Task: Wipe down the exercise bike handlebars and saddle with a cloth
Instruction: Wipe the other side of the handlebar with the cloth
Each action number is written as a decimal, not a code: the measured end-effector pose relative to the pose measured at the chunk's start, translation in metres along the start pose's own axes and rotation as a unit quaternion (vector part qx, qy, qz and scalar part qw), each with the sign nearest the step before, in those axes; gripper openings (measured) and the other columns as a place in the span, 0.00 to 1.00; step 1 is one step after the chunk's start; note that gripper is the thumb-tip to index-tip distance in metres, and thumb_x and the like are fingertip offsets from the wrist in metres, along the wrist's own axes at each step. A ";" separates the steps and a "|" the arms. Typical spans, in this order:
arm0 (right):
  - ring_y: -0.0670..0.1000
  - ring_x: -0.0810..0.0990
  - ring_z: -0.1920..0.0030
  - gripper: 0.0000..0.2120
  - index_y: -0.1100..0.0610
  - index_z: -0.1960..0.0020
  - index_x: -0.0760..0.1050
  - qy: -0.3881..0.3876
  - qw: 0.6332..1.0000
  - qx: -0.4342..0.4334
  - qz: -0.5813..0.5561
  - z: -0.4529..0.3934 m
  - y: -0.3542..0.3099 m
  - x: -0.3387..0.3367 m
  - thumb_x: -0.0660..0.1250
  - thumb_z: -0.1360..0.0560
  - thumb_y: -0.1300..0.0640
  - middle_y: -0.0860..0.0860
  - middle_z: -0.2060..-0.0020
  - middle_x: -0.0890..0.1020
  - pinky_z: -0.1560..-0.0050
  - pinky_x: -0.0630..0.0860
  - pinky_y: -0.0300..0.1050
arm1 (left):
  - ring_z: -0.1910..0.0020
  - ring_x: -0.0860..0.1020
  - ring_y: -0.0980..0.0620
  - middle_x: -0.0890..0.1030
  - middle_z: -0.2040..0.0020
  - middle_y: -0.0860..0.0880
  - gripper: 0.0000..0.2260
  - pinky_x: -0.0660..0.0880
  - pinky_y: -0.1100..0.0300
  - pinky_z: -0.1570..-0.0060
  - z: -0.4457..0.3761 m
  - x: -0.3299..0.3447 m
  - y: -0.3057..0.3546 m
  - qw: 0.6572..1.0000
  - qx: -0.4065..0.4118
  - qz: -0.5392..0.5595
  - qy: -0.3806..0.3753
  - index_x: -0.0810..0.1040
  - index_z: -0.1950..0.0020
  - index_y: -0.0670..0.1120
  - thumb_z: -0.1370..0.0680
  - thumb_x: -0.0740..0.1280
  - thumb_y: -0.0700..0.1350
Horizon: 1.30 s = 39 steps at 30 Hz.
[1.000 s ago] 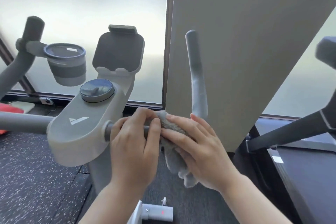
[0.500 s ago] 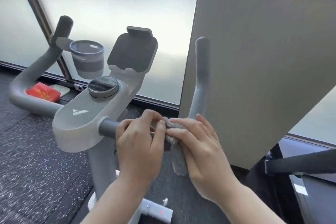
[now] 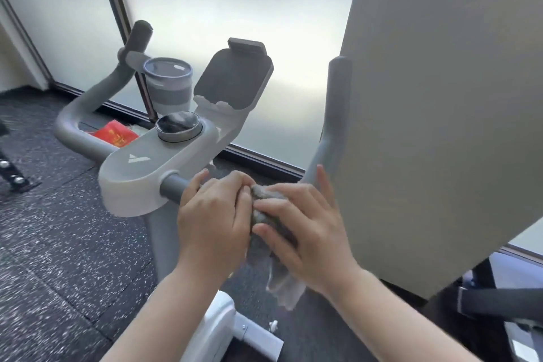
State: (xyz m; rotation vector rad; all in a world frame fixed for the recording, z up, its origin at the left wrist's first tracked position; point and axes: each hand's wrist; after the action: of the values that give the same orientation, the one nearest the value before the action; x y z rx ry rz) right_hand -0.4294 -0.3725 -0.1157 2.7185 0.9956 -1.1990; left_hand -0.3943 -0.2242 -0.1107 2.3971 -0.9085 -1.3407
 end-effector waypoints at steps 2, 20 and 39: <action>0.51 0.81 0.49 0.16 0.56 0.48 0.83 -0.034 0.996 -0.082 0.013 -0.014 0.033 -0.017 0.59 0.19 0.49 0.52 0.50 0.83 0.27 0.55 0.57 | 0.60 0.77 0.53 0.78 0.65 0.56 0.11 0.57 0.57 0.30 -0.001 0.000 0.003 1.000 -0.014 -0.002 -0.001 0.78 0.55 0.53 0.23 0.56 0.47; 0.48 0.80 0.48 0.12 0.56 0.52 0.82 -0.011 0.999 -0.034 0.007 -0.009 0.022 -0.010 0.61 0.22 0.54 0.47 0.52 0.82 0.27 0.54 0.59 | 0.58 0.77 0.51 0.79 0.66 0.54 0.16 0.54 0.58 0.28 0.002 0.000 0.001 1.000 0.008 -0.015 -0.012 0.79 0.54 0.52 0.24 0.51 0.49; 0.54 0.77 0.69 0.22 0.60 0.38 0.77 -0.093 0.944 0.196 0.247 -0.046 -0.074 0.056 0.66 0.30 0.52 0.53 0.62 0.80 0.65 0.72 0.46 | 0.45 0.77 0.62 0.81 0.48 0.57 0.14 0.70 0.70 0.45 -0.002 -0.041 -0.059 0.967 -0.003 0.256 0.007 0.79 0.45 0.48 0.20 0.55 0.47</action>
State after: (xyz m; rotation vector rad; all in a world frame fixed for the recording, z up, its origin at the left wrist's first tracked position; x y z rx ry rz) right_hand -0.4117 -0.2710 -0.1026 2.7871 0.0337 -1.6236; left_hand -0.3843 -0.1532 -0.1109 1.9612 -1.3931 -1.1155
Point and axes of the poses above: each hand's wrist, its own z-axis away from the middle knuckle, its own x-axis out of the palm, y = z × x
